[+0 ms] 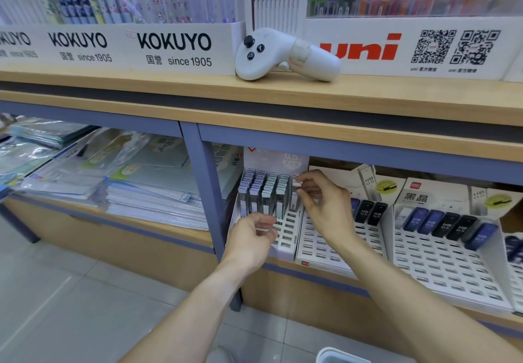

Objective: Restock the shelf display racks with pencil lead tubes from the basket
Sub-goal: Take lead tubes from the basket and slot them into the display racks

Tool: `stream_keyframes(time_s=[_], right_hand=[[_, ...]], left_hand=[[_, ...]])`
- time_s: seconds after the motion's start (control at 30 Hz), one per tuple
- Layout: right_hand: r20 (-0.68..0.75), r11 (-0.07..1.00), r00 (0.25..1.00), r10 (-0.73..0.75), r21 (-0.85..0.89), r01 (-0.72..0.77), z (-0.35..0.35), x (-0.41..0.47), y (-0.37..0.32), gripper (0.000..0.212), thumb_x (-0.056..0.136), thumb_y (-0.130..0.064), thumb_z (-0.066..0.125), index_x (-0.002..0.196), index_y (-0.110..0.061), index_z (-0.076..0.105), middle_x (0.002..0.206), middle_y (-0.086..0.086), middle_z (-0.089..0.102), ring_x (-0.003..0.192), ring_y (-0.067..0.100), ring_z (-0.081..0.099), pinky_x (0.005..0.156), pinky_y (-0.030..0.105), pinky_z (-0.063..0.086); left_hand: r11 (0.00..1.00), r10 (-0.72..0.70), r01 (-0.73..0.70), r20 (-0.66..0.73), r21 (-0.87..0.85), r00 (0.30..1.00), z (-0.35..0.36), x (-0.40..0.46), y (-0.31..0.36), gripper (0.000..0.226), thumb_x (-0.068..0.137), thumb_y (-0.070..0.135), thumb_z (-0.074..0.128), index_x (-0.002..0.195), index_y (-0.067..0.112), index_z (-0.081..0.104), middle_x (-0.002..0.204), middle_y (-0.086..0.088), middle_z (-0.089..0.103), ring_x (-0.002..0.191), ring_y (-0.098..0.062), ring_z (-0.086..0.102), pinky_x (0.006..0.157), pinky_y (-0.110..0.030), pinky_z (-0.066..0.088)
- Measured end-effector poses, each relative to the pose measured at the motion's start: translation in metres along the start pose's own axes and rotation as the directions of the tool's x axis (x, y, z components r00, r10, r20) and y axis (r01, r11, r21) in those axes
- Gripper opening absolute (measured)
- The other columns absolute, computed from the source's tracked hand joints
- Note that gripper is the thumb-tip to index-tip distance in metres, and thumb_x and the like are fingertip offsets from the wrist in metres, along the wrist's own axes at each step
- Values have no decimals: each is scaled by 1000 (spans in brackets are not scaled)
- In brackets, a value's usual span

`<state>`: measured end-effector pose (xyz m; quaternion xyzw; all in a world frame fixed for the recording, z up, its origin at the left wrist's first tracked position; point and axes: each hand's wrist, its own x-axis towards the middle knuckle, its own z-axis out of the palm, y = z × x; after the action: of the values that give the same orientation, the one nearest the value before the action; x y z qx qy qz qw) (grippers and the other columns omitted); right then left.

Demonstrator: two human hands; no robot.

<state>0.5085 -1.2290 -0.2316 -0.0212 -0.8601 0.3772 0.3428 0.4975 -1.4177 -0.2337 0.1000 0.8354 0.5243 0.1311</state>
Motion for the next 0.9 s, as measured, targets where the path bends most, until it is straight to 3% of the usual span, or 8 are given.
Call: stream_keyframes(time_s=[0.23, 0.33, 0.5, 0.63, 0.73, 0.8, 0.9], right_hand=[[55, 981, 997, 47, -193, -36, 6, 3, 11, 36, 86, -6, 75, 118, -23, 72, 111, -1, 55, 76, 11, 60, 79, 36, 57], [68, 984, 995, 73, -168, -60, 0, -2, 3, 41, 88, -10, 74, 126, -24, 69, 113, -2, 51, 77, 12, 59, 83, 36, 56], [84, 995, 993, 87, -60, -83, -33, -50, -14, 41, 88, -21, 75, 126, -30, 64, 105, -11, 55, 80, 3, 59, 76, 33, 56], [100, 978, 973, 207, -23, -206, -69, -115, -7, 36, 87, -27, 77, 121, -32, 65, 98, -14, 62, 87, 6, 62, 78, 27, 55], [87, 944, 941, 327, 10, -329, -97, -168, 5, 28, 86, -23, 79, 111, -30, 68, 94, -14, 67, 87, 5, 65, 80, 20, 52], [126, 915, 907, 402, -41, -400, -110, -208, 22, 22, 86, -20, 78, 106, -27, 70, 93, -14, 69, 85, 3, 65, 79, 18, 52], [270, 802, 756, 597, -213, -557, -121, -276, 62, 18, 87, -21, 76, 103, -25, 70, 93, -9, 72, 85, 4, 67, 83, 30, 56]], left_hand=[[1000, 2, -2, 3, -8, 1000, 0, -2, 2, 21, 99, 21, 65, 118, 30, 68, 112, 13, 68, 101, -2, 62, 74, -14, 46], [1000, 17, -17, 7, -13, 1000, 0, -3, 5, 21, 100, 24, 64, 119, 31, 67, 111, 13, 68, 102, -4, 63, 77, -17, 48], [990, 128, -132, 62, 54, 990, 7, -10, 8, 21, 99, 31, 65, 120, 34, 66, 107, 14, 68, 99, -6, 64, 89, -31, 55], [943, 270, -288, 126, 165, 955, 26, -25, 10, 20, 98, 30, 65, 118, 32, 68, 104, 13, 67, 92, -3, 63, 85, -25, 52], [894, 353, -388, 184, 223, 918, 57, -48, 5, 19, 98, 30, 64, 116, 31, 68, 101, 15, 67, 95, -3, 63, 84, -25, 50], [855, 367, -444, 292, 267, 883, 85, -69, -11, 20, 98, 31, 64, 117, 31, 67, 101, 16, 67, 96, -2, 62, 85, -23, 48], [765, 277, -521, 536, 378, 797, 130, -96, -51, 28, 98, 34, 61, 126, 30, 63, 111, 12, 64, 104, -5, 59, 91, -28, 47]])
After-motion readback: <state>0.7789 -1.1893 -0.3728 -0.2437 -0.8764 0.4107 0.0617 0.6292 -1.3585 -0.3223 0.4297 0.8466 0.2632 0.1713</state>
